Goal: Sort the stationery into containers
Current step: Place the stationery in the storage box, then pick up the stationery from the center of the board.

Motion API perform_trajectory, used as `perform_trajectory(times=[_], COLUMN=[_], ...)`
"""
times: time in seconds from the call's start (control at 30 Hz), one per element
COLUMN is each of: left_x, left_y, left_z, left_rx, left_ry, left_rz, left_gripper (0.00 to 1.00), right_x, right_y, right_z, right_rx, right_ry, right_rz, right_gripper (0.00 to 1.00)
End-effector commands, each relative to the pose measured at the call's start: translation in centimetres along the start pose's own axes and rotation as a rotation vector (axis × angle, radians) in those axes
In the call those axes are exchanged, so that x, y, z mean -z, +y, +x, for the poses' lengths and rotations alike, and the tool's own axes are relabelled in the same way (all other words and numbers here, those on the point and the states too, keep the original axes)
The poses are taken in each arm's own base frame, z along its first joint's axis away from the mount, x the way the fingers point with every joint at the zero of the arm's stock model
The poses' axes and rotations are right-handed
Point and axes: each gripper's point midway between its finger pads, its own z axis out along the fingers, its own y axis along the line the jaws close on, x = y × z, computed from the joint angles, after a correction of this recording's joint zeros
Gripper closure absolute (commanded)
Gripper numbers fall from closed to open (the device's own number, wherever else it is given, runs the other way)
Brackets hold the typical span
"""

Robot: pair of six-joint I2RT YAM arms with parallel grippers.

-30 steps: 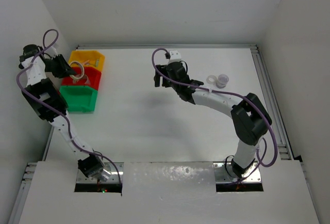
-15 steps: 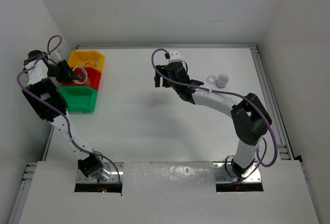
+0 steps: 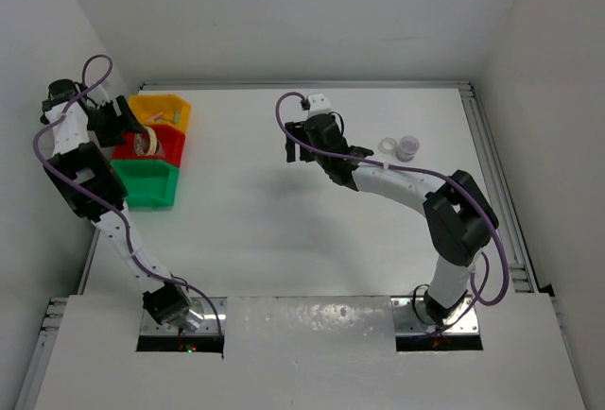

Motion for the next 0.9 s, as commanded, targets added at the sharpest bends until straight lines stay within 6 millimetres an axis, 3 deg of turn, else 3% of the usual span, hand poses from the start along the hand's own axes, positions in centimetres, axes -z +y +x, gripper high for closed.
perform_trajectory(times=[0.0, 0.1, 0.23, 0.47, 0.57, 0.63, 0.67, 0.7, 0.73, 0.8, 0.87], left_x=[1.5, 2.2, 2.7, 0.9, 1.5, 3.0, 3.6, 5.0, 5.7, 7.3, 7.9], left_y=[-2.0, -2.7, -3.0, -3.9, -4.6, -5.6, -6.0, -6.9, -7.3, -8.6, -9.5], left_z=[-3.0, -3.9, -4.2, -2.3, -3.0, -4.3, -4.8, -5.7, -6.1, -6.8, -6.8], left_rx=[-0.085, -0.120, -0.135, -0.211, -0.201, -0.215, -0.222, -0.236, -0.244, -0.261, -0.270], left_ry=[-0.083, -0.110, -0.124, -0.046, -0.074, -0.127, -0.145, -0.185, -0.204, -0.249, -0.263], left_rz=[-0.065, -0.109, -0.143, -0.205, -0.192, -0.190, -0.188, -0.184, -0.183, -0.168, -0.145], left_gripper=[0.29, 0.26, 0.29, 0.37, 0.37, 0.37, 0.36, 0.36, 0.35, 0.35, 0.34], right_x=[1.0, 1.1, 1.4, 2.3, 2.8, 3.0, 3.2, 3.3, 3.5, 3.7, 3.5], right_y=[-0.4, -1.0, -3.5, -6.0, -7.6, -10.1, -11.6, -13.8, -15.2, -19.2, -21.3], right_z=[-3.6, -3.5, -3.3, -2.0, -1.9, -1.6, -0.7, -0.4, 0.1, 1.6, 1.3], right_rx=[0.001, -0.012, -0.093, -0.136, -0.168, -0.241, -0.263, -0.325, -0.362, -0.455, -0.488], right_ry=[-0.074, -0.060, -0.033, -0.010, -0.002, 0.017, 0.056, 0.066, 0.081, 0.112, 0.109], right_rz=[0.018, 0.037, 0.081, 0.120, 0.157, 0.216, 0.264, 0.325, 0.366, 0.477, 0.522], right_gripper=[0.22, 0.22, 0.27, 0.27, 0.27, 0.43, 0.56, 0.80, 0.86, 0.85, 0.75])
